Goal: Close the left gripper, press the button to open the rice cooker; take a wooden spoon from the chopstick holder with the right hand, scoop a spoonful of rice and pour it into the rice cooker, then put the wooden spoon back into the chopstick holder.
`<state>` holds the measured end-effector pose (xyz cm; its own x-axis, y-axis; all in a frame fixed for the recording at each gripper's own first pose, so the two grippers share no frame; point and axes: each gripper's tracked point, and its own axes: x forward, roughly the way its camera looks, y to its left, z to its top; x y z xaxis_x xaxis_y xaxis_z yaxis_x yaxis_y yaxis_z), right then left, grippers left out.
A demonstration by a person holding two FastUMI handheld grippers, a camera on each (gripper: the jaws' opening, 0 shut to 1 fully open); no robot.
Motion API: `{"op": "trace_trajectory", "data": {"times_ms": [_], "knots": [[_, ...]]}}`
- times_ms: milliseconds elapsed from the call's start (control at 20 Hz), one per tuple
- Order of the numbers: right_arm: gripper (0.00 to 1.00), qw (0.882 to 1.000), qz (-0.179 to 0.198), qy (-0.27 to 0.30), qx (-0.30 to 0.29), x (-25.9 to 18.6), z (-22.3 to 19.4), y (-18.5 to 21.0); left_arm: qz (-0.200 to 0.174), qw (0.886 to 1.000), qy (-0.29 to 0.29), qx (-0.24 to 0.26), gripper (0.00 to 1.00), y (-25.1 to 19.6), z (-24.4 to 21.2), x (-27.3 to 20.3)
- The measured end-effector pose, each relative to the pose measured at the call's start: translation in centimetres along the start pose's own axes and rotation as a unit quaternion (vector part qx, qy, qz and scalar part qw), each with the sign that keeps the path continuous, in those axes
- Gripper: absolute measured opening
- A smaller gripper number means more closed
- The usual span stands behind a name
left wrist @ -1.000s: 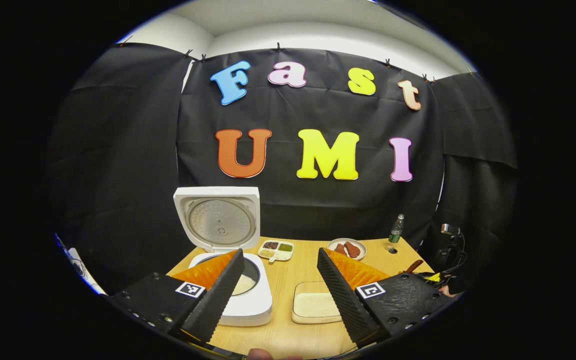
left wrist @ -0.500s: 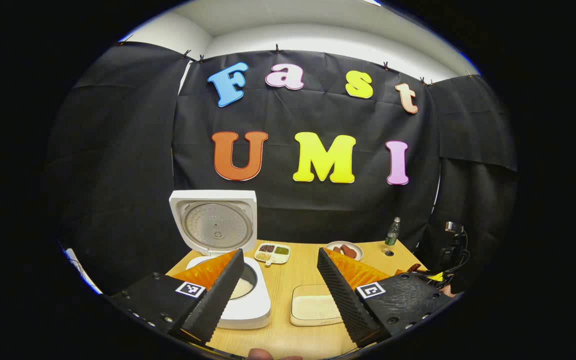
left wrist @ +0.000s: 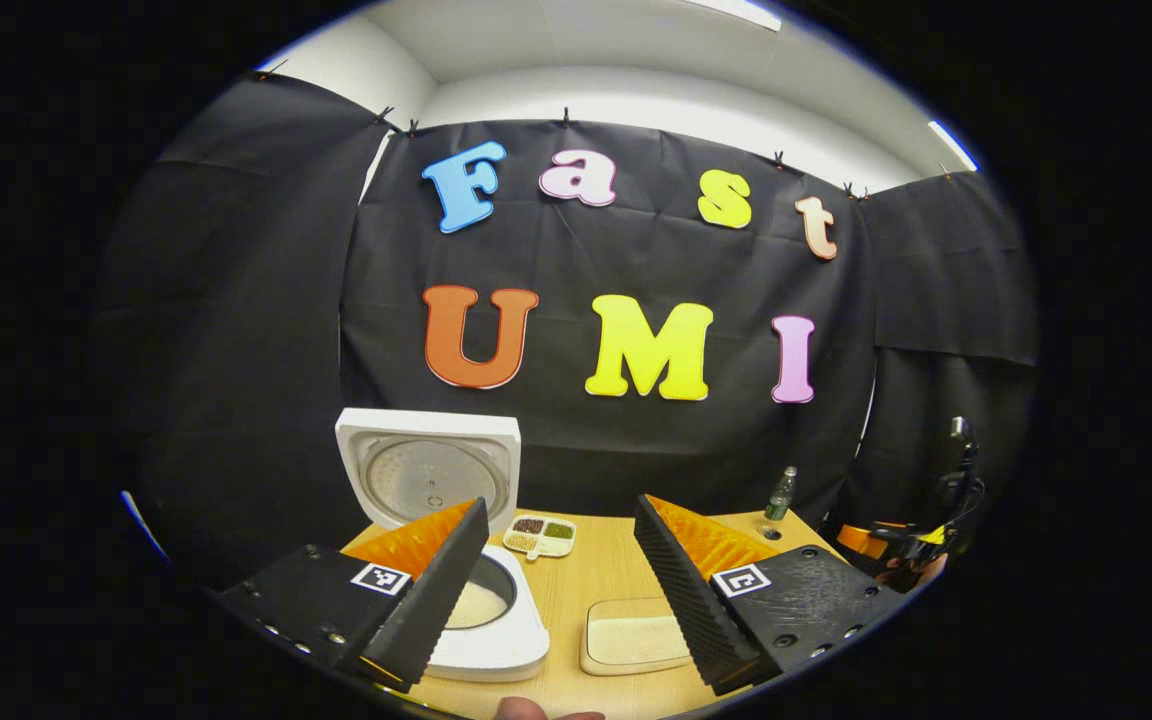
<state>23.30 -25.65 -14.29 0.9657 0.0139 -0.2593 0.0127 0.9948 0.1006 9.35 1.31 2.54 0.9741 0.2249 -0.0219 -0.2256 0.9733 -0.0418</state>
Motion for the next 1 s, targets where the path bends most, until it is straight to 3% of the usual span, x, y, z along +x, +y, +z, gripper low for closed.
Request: {"op": "trace_trajectory", "data": {"times_ms": [350, 600, 800, 1000], "knots": [[1.00, 0.998, -0.018, -0.057, -0.022, -5.9, 5.3, 1.5, 0.028, 0.998, -0.043, 0.025, 0.94, 5.5, 4.7, 3.8], [1.00, 0.995, -0.047, -0.081, -0.045, -10.4, 6.6, 1.2, 0.048, 0.997, -0.047, 0.032, 0.94, 9.0, 6.6, 8.5], [0.99, 0.991, -0.085, -0.085, -0.054, -13.4, 6.3, -0.4, 0.066, 0.997, -0.023, 0.026, 0.94, 11.9, 6.3, 13.3], [1.00, 0.990, -0.124, -0.061, -0.020, -15.4, 4.3, -2.6, 0.084, 0.996, 0.023, 0.009, 0.94, 14.5, 4.2, 17.7]]}}
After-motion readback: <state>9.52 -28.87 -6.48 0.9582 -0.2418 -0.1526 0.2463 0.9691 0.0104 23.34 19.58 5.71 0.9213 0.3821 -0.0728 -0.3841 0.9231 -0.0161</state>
